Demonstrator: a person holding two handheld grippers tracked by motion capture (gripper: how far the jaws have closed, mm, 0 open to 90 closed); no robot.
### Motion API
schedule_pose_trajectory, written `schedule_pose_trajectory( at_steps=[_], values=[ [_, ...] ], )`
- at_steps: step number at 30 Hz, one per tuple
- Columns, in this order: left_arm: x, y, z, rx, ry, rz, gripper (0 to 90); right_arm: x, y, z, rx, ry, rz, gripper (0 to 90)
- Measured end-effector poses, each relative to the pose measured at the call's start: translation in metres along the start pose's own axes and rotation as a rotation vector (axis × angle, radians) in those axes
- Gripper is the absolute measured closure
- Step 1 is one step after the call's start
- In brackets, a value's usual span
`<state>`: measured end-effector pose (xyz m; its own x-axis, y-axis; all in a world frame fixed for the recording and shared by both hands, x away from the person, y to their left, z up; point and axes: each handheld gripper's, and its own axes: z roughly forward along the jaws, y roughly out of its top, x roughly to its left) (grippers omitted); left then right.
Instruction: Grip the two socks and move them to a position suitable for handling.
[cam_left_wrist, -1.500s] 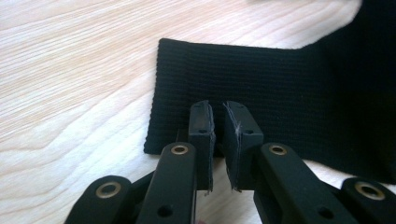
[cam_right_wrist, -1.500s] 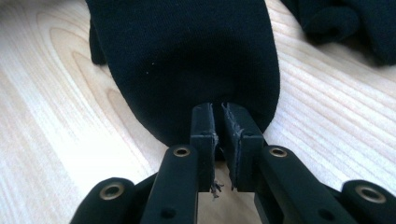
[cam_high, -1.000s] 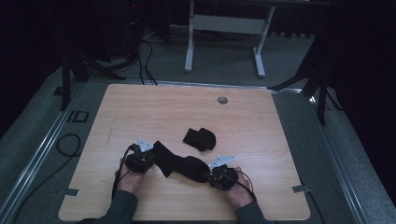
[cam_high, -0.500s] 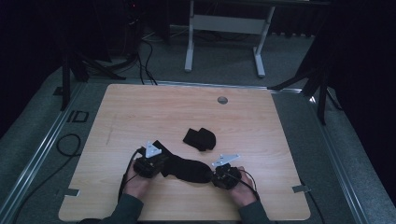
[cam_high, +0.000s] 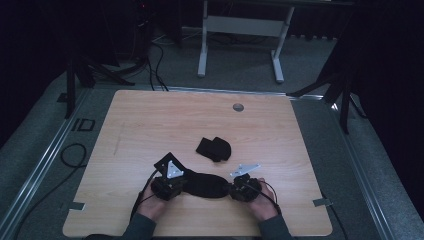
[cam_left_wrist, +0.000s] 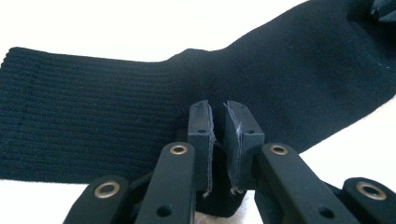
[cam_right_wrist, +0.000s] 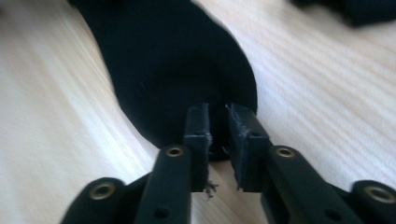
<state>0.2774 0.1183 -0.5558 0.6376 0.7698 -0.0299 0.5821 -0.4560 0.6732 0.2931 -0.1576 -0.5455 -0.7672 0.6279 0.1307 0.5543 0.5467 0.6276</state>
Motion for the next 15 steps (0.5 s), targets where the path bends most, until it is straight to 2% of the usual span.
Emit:
schedule_pose_trajectory(
  at_steps=[1, 2, 5, 7, 9, 12, 15],
  values=[
    [0.001, 0.0, 0.0, -0.006, -0.006, -0.008, 80.3, -0.002, 0.002, -0.004, -0.03, 0.015, 0.015, 70.9],
    [0.002, -0.001, -0.001, -0.018, -0.011, -0.018, 79.4, -0.004, 0.005, -0.009, -0.058, 0.008, 0.023, 68.0],
    [0.007, 0.001, -0.006, -0.063, -0.042, -0.039, 76.2, -0.011, 0.017, -0.02, -0.105, -0.044, 0.032, 64.3],
    [0.01, 0.002, -0.011, -0.084, -0.043, -0.049, 73.3, -0.016, 0.024, -0.023, -0.12, -0.076, 0.037, 62.7],
    [0.014, 0.003, -0.015, -0.107, -0.016, -0.069, 71.4, -0.021, 0.033, -0.019, -0.122, -0.102, 0.035, 61.3],
    [0.022, 0.003, -0.022, -0.122, 0.052, -0.08, 70.1, -0.029, 0.047, -0.01, -0.118, -0.138, 0.037, 60.1],
    [0.031, 0.003, -0.026, -0.13, 0.096, -0.1, 68.7, -0.042, 0.062, -0.003, -0.131, -0.126, 0.098, 59.0]
  ],
)
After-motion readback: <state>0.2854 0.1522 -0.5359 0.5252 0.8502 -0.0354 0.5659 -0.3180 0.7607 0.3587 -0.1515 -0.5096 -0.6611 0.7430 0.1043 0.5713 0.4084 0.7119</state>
